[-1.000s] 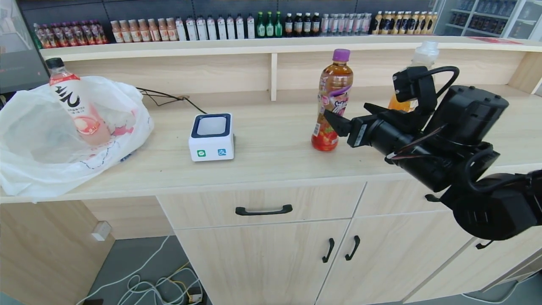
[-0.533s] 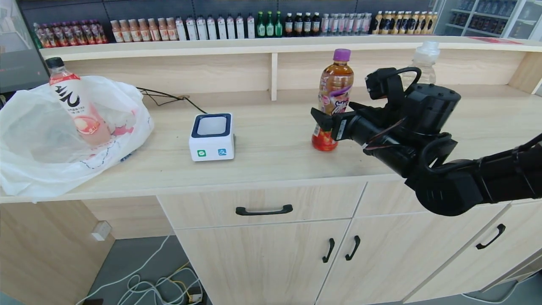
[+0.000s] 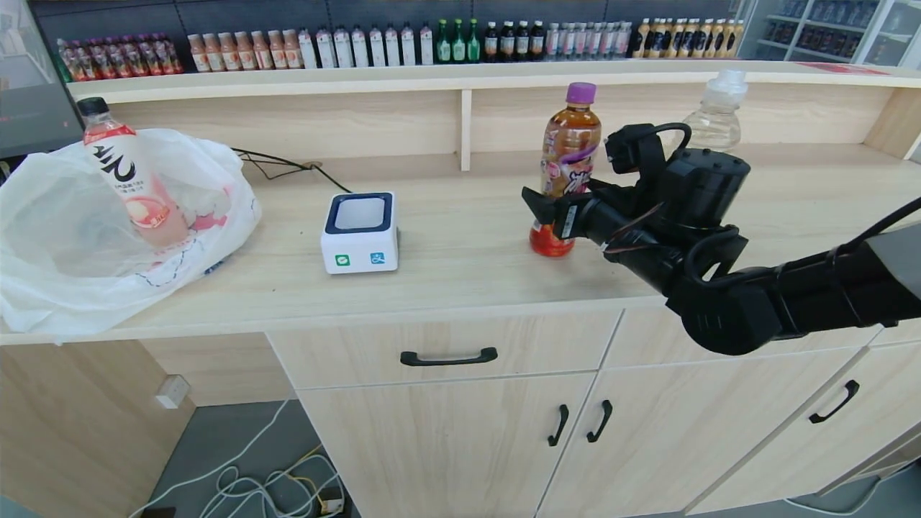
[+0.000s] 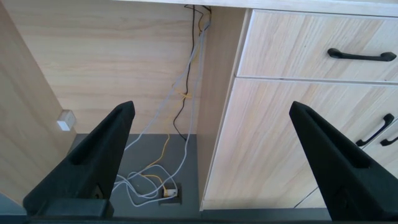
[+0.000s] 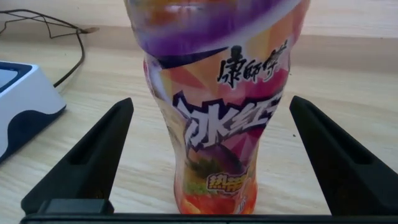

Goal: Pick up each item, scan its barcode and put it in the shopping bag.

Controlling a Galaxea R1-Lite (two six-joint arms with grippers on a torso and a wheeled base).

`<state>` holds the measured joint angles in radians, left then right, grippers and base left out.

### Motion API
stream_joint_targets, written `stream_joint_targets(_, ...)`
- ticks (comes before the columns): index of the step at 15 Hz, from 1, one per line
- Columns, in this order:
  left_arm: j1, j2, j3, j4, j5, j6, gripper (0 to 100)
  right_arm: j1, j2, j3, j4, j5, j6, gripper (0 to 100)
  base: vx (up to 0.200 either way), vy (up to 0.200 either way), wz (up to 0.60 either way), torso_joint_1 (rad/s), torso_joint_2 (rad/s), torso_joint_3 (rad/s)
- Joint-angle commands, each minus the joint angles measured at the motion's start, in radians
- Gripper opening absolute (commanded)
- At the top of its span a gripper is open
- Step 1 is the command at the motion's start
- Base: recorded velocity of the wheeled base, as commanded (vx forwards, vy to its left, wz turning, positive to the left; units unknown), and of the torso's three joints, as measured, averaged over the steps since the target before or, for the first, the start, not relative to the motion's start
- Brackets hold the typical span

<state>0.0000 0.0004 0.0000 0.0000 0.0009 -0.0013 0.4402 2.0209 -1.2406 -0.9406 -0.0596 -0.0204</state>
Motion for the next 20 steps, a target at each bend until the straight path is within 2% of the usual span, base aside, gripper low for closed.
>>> stream_joint_targets(1, 0.0, 0.0, 0.0, 0.0, 0.001, 0.0, 100, -0.014, 0.027, -0.04, 0.002, 0.006, -0.001, 100, 0.0, 0.0, 0.0, 0.0, 0.0, 0.0)
stream_joint_targets(5, -0.002, 0.0, 0.0, 0.0, -0.001, 0.0, 100, -0.034, 0.041, -0.074, 0.002, 0.026, -0.003, 100, 0.0, 0.0, 0.0, 0.0, 0.0, 0.0)
stream_joint_targets(20, 0.0, 0.0, 0.0, 0.0, 0.001, 0.0, 100, -0.023, 0.076, -0.166, 0.063, 0.04, -0.001, 100, 0.0, 0.0, 0.0, 0.0, 0.0, 0.0)
